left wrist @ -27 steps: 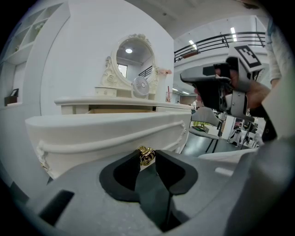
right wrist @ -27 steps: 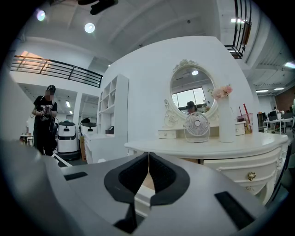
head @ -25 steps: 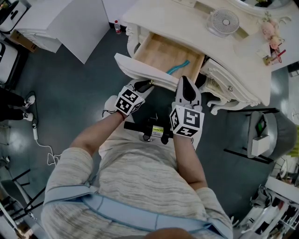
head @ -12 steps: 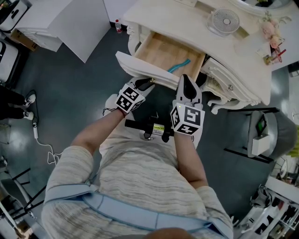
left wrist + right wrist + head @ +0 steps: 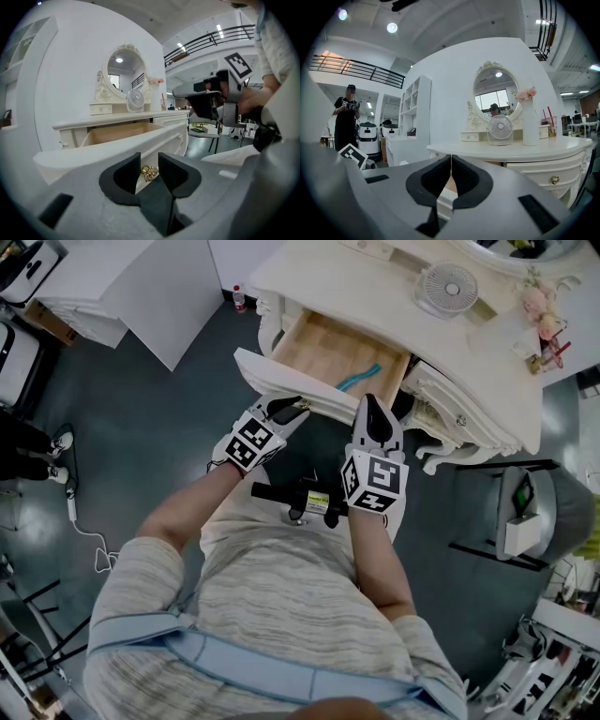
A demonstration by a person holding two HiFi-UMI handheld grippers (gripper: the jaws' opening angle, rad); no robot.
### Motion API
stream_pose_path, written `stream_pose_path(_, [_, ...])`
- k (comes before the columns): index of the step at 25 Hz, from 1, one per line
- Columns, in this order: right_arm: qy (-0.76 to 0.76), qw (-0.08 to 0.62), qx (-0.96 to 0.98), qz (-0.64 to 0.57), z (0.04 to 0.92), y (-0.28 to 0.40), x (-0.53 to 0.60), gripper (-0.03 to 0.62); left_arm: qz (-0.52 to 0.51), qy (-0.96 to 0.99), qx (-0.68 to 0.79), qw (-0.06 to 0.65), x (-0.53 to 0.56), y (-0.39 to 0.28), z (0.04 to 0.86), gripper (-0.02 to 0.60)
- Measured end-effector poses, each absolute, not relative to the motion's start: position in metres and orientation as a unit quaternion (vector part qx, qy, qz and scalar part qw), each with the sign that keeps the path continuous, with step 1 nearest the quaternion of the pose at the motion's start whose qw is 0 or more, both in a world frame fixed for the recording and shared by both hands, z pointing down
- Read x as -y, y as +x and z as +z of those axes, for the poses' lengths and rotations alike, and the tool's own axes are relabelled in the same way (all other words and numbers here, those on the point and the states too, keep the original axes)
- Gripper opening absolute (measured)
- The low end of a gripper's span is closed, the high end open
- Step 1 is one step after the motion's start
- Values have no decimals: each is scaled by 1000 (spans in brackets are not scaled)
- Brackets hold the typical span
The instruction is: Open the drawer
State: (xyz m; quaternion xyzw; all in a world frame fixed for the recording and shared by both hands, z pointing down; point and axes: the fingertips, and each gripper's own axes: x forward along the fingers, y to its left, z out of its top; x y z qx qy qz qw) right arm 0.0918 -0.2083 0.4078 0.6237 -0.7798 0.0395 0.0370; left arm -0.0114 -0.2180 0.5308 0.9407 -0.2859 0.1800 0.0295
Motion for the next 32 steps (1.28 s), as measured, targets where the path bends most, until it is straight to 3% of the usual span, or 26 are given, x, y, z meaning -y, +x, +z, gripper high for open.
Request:
stream_pose_path(13, [624, 37, 780, 39, 408, 92, 208, 11, 72, 957, 281, -23, 216, 4, 421, 114])
stream_pose_path(17, [623, 39, 780, 39, 408, 91, 208, 11, 44, 956, 289, -9, 213, 11, 396, 107])
stream_pose_path(24, [621, 40, 782, 38, 408, 89, 207, 11, 23, 952, 304, 3, 204, 21, 382, 14])
stream_pose_path(32, [617, 44, 785, 40, 409, 88, 207, 11, -30, 932, 359, 41, 212, 17, 376, 14])
